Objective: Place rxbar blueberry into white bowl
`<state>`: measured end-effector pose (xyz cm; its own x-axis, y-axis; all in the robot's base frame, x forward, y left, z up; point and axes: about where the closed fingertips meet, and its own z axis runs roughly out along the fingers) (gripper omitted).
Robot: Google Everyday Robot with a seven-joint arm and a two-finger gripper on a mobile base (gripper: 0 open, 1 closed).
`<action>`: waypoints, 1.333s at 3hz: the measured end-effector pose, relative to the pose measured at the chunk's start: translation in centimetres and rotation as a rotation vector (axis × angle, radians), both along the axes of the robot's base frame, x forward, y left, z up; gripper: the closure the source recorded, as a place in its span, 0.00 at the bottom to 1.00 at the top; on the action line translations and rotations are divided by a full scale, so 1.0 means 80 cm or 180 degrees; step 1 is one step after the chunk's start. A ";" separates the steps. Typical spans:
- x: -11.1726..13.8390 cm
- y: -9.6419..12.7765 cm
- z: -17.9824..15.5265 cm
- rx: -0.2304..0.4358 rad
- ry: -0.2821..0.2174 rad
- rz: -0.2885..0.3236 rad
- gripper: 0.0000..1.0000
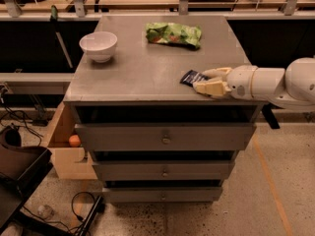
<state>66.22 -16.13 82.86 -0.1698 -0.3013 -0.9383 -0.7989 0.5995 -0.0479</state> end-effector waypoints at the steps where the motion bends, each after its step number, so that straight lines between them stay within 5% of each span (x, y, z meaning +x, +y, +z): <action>1: 0.023 0.007 0.073 -0.0153 -0.0167 -0.0023 1.00; 2: 0.049 0.015 0.132 -0.0153 -0.0358 -0.0069 1.00; 4: 0.063 0.025 0.152 -0.0235 -0.0420 -0.0031 1.00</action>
Offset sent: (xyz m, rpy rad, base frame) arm 0.0146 0.0045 0.0471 -0.0389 -0.0425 -0.0059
